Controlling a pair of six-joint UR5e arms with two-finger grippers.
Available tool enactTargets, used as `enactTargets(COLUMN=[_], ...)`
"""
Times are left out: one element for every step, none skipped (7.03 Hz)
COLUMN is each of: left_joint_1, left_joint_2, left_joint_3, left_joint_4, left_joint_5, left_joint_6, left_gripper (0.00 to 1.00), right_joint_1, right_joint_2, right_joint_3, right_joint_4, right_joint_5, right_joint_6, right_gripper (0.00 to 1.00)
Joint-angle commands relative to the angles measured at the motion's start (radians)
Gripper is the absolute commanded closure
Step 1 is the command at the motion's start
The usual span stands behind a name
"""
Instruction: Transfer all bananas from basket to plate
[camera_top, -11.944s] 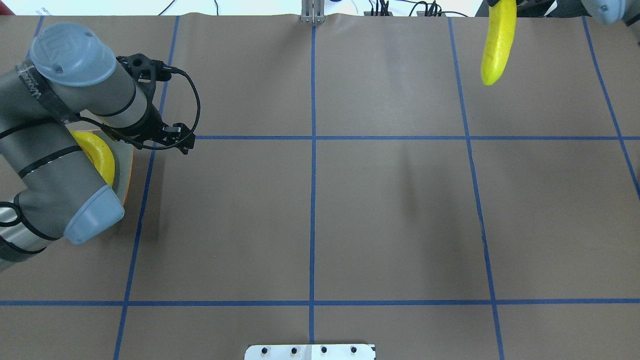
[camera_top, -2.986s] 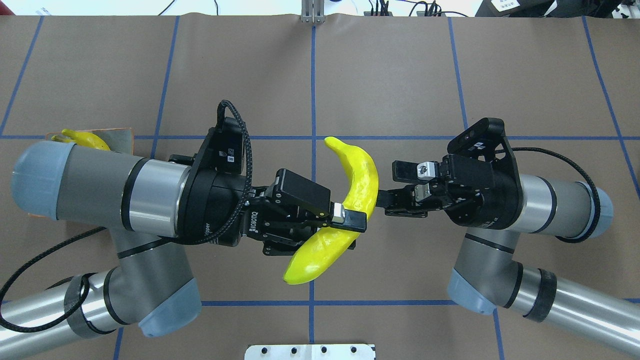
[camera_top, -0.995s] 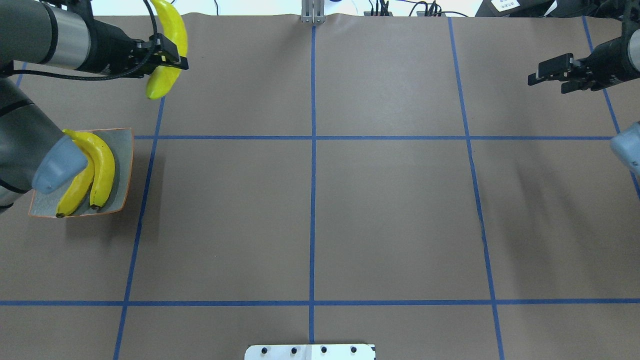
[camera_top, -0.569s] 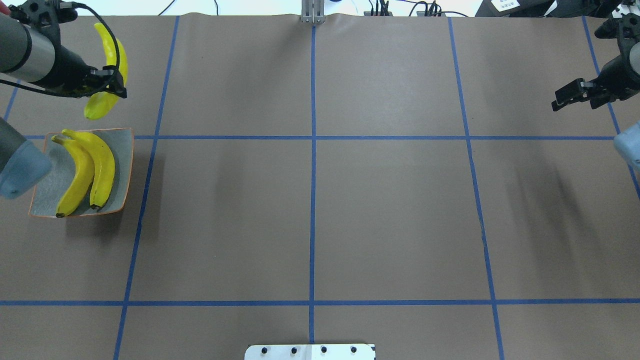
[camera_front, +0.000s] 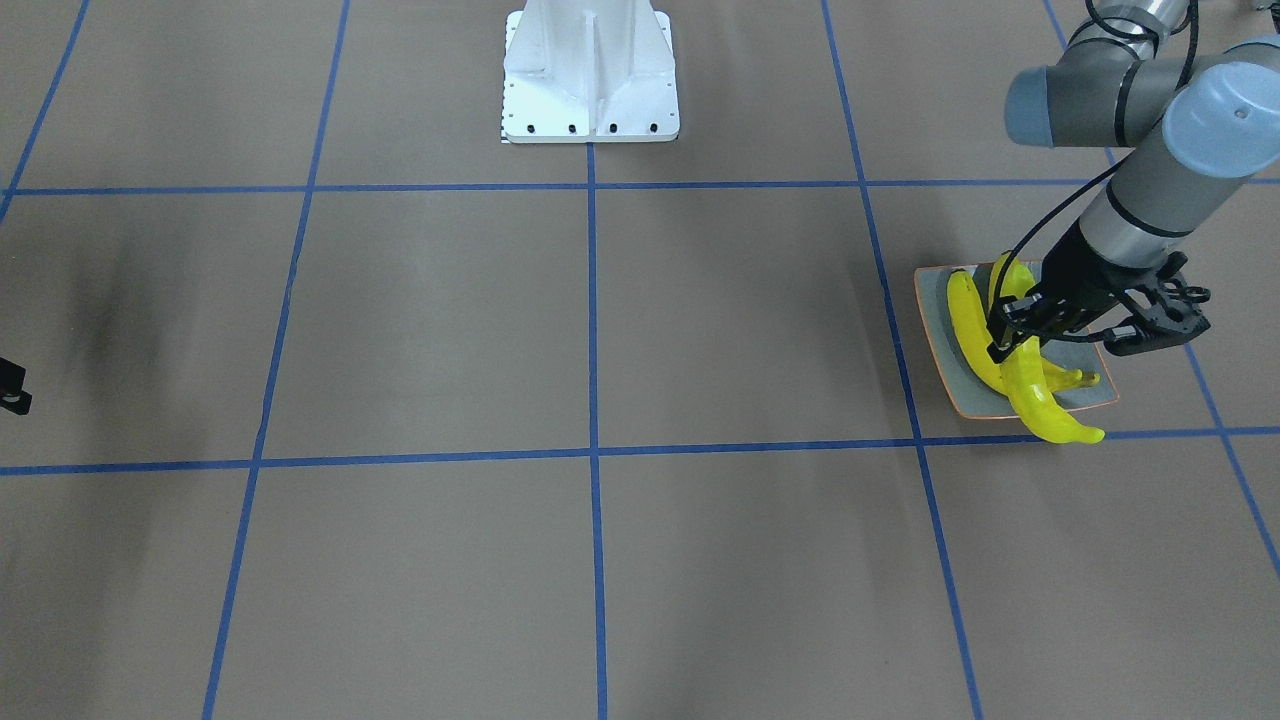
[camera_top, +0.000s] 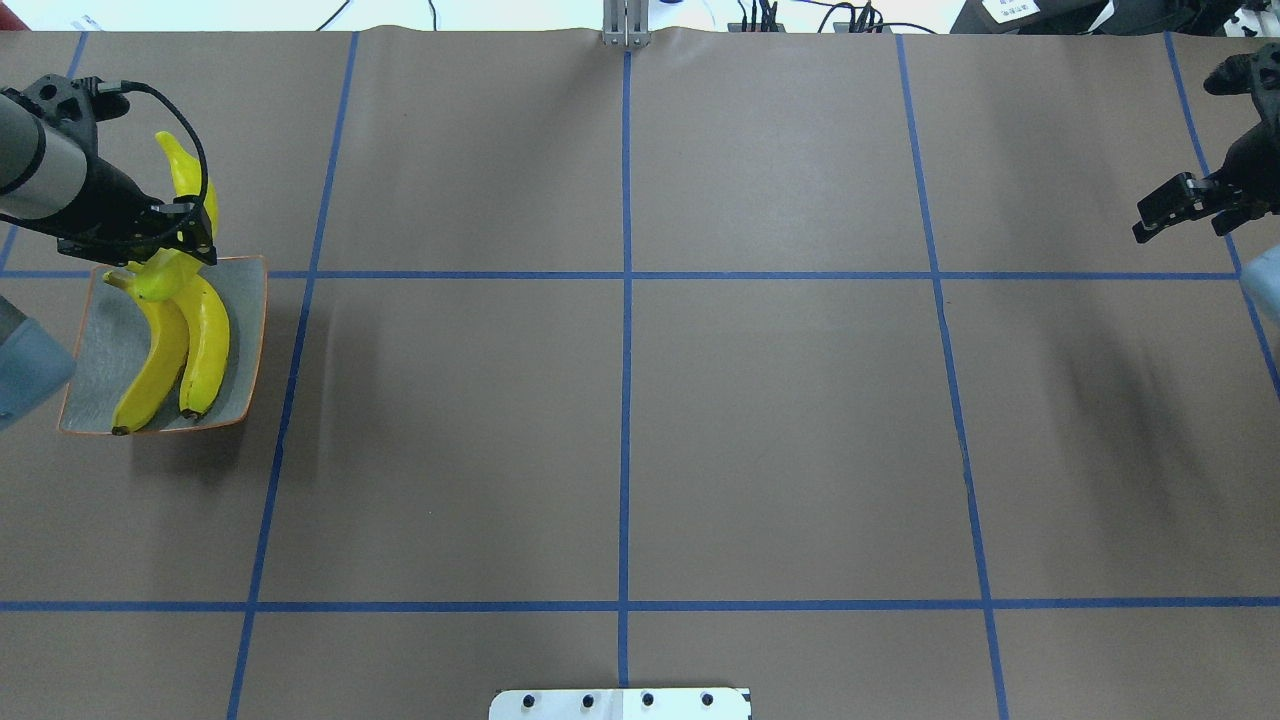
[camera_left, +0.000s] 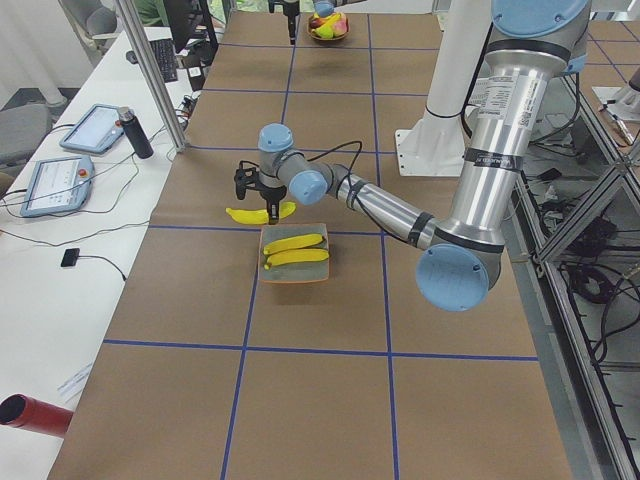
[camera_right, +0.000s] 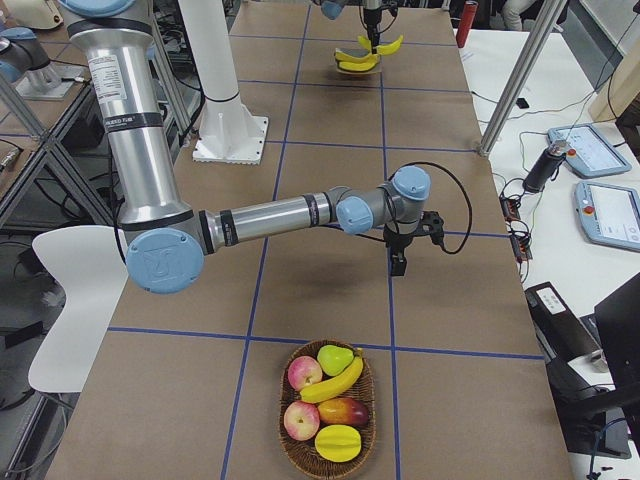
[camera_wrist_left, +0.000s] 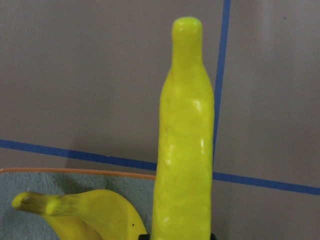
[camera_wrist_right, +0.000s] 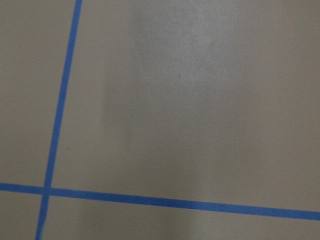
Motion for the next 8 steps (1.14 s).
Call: enactTargets(left_joint_1=[0.041,0.055,0.067,0.076,0.078,0.079,0.085,0.093], left_joint_2=[-0.006,-0.008,-0.006,0.0,0.003,0.005,0.005,0.023], left_joint_3=[0.031,0.041,0.039,0.039,0.038,0.039,0.038,0.032], left_joint_4=[-0.009,-0.012,-0.012,-0.012,-0.011,-0.009,-0.009,-0.009], left_joint_5=[-0.007,-0.007,-0.007,-0.006,-0.006,-0.006,-0.007,-0.006], left_joint_6=[-0.032,-0.039,-0.044,-0.044,-0.043,-0.043,-0.043,-0.044], left_gripper=[1.0,1.0,1.0,1.0,1.0,1.0,1.0,1.0], right_joint_1=[0.004,0.004,0.004,0.004,0.004,0.002,0.002,0.002], right_joint_2=[0.001,0.002,0.005,0.007,0.007,0.009,0.012,0.012], right_joint_3=[-0.001,-0.001,-0.001,-0.001,-0.001,-0.003,-0.009,-0.011], right_joint_4=[-0.002,0.0,0.0,0.0,0.0,0.0,0.001,0.003], right_joint_5=[0.005,0.005,0.005,0.003,0.002,0.002,0.002,0.0], right_joint_6=[-0.001,-0.001,-0.001,0.0,0.0,0.0,0.0,0.0], right_gripper=[0.0,0.0,0.0,0.0,0.0,0.0,0.0,0.0])
